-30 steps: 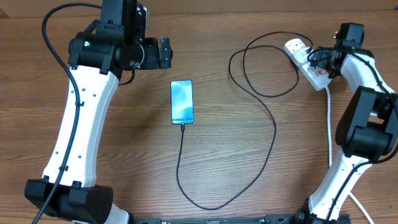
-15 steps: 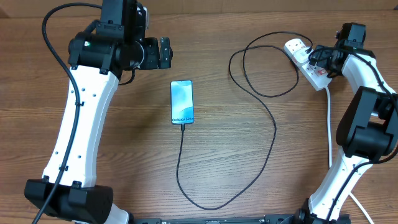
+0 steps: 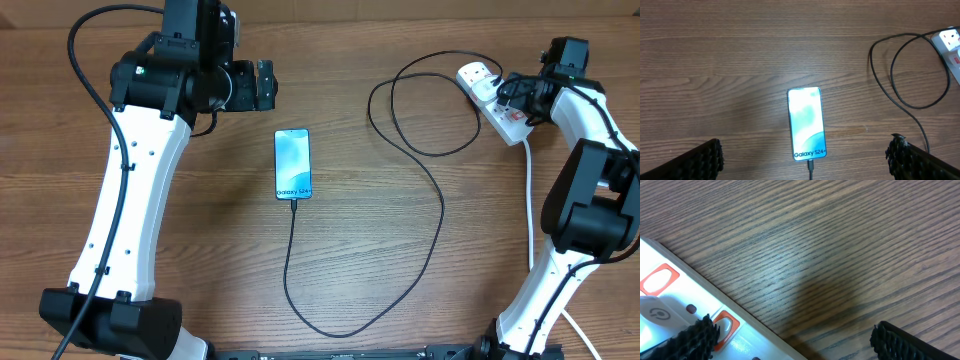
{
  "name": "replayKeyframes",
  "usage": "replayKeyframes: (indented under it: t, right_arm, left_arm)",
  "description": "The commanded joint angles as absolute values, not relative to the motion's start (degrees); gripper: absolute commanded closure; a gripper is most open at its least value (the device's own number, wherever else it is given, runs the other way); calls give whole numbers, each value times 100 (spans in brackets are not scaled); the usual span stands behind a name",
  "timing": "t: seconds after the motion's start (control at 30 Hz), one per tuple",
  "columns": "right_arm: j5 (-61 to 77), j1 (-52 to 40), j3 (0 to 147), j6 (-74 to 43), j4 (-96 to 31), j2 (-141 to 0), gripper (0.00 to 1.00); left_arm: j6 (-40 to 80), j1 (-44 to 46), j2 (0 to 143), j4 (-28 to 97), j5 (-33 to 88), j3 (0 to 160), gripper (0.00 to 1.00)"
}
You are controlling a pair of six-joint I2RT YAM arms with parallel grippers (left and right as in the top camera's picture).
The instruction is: Plug charger to phone and switch on socket
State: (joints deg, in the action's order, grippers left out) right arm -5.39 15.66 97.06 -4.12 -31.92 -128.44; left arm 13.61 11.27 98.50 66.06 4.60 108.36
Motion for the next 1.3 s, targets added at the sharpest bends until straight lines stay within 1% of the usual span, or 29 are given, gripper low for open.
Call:
replayKeyframes:
  t: [0.0,0.5,0.73,0.83,0.97,1.13,1.27]
  right_arm:
    - [-283,1487,9657,-318,-3308,-12973,0]
    - [58,1487,9662,-318,-3483,-13085,0]
    - [58,1487,9955,-370,-3948,-12929,0]
    - [51,1492,10167,-609,-4233,-12669,0]
    - [51,1507,10326,-622,-4639,-12105,0]
    - [-10,1529,10331,-692,-5457,-10881,0]
    - [16,1529,10331,-1249,-6239,-9966,0]
  left_arm:
    - [1376,1127,9891,6608,403,10827,0]
    - [1376,1127,9891,6608,403,10827,0]
    - [1376,1127,9891,6608,403,10827,0]
    - [1378,1127,9891,6608,403,10827,0]
    - [1376,1127,9891,6608,403,10827,0]
    - [1378,1127,9891,6608,403,10827,0]
    - [1376,1127,9891,6608,403,10827,0]
